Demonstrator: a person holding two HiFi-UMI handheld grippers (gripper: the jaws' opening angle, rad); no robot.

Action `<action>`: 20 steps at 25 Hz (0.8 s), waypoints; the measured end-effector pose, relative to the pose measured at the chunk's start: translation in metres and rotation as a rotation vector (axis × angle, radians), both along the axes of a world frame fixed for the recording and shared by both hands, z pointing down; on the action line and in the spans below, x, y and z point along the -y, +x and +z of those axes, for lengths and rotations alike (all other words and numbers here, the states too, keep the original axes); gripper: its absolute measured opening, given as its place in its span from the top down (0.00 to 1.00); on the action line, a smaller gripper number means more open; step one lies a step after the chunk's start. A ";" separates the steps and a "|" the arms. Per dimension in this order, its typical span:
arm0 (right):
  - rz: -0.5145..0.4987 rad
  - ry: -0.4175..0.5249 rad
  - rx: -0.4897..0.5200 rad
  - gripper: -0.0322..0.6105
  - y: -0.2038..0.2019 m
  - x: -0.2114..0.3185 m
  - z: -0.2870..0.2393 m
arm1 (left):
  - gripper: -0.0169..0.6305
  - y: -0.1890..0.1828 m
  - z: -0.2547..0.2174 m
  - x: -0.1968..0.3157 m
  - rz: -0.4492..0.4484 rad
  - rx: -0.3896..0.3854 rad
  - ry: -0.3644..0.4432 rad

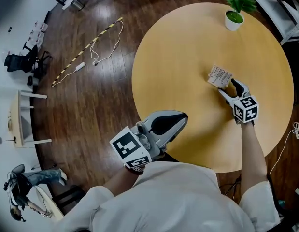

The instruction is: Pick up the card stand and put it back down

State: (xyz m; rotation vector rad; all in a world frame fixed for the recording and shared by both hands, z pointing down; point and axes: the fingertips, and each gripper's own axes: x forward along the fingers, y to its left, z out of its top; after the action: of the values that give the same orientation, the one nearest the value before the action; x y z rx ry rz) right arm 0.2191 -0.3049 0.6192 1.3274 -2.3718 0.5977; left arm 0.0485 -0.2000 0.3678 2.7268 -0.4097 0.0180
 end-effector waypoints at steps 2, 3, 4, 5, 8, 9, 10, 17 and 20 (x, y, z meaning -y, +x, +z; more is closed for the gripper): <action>-0.051 0.004 -0.006 0.44 -0.001 0.015 0.008 | 0.97 0.008 0.007 0.014 -0.009 0.016 -0.009; -0.076 0.015 0.000 0.44 -0.003 0.022 0.010 | 0.97 0.012 0.010 0.020 -0.013 0.015 -0.013; -0.100 0.027 0.007 0.45 -0.006 0.028 0.012 | 0.97 0.015 0.014 0.025 -0.015 0.011 -0.018; -0.123 0.039 0.011 0.47 -0.009 0.032 0.013 | 0.97 0.018 0.018 0.029 -0.016 0.009 -0.023; -0.174 0.067 -0.010 0.60 -0.017 0.036 0.012 | 0.97 0.024 0.025 0.026 -0.014 0.021 -0.039; -0.183 0.078 -0.023 0.66 -0.019 0.036 0.012 | 0.97 0.025 0.027 0.024 -0.014 0.024 -0.048; -0.188 0.090 -0.035 0.73 -0.020 0.038 0.013 | 0.97 0.025 0.031 0.023 -0.014 0.027 -0.059; -0.215 0.126 0.010 0.76 -0.024 0.037 0.006 | 0.97 0.018 0.051 0.027 -0.033 0.048 -0.092; -0.204 0.138 0.050 0.76 -0.022 0.029 -0.011 | 0.97 0.016 0.050 0.027 -0.032 0.050 -0.081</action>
State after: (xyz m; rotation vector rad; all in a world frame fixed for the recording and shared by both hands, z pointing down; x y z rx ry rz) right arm 0.1968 -0.3336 0.6083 1.1164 -2.5887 0.4186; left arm 0.0648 -0.2274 0.4179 2.6438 -0.4573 0.0922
